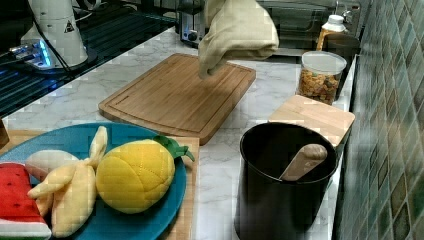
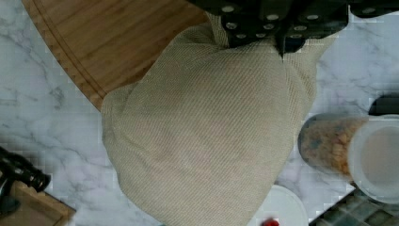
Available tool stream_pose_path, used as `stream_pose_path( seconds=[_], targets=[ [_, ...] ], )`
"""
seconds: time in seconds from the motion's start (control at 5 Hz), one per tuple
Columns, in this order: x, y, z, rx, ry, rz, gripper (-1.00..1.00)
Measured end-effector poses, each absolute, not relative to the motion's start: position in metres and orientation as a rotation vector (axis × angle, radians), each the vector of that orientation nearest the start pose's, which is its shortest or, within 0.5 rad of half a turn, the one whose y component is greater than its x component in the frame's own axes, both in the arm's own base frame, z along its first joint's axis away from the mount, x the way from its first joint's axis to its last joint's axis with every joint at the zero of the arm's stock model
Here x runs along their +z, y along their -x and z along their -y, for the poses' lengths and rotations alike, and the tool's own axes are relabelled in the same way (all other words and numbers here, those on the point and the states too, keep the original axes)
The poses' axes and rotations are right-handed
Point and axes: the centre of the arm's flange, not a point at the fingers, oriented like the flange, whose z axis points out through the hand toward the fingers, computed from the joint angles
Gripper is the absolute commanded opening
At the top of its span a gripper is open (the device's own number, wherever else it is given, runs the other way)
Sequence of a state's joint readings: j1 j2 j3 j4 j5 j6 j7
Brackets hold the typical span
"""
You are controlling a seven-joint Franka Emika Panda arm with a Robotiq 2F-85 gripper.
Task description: Pick up the towel.
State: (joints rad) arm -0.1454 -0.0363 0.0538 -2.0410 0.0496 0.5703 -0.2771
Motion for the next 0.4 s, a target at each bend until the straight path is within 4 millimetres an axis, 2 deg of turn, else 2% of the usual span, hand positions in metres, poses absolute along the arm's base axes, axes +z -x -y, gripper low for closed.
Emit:
stream_pose_path(
  seconds=[0.2,0.4],
  targets=[
    [0.4593,-0.5522,0.0468,-0.164,2.925,-0.939,-1.00],
    [0.4568,-0.5507,0.0422,-0.149,2.931,-0.929,-1.00]
  ],
)
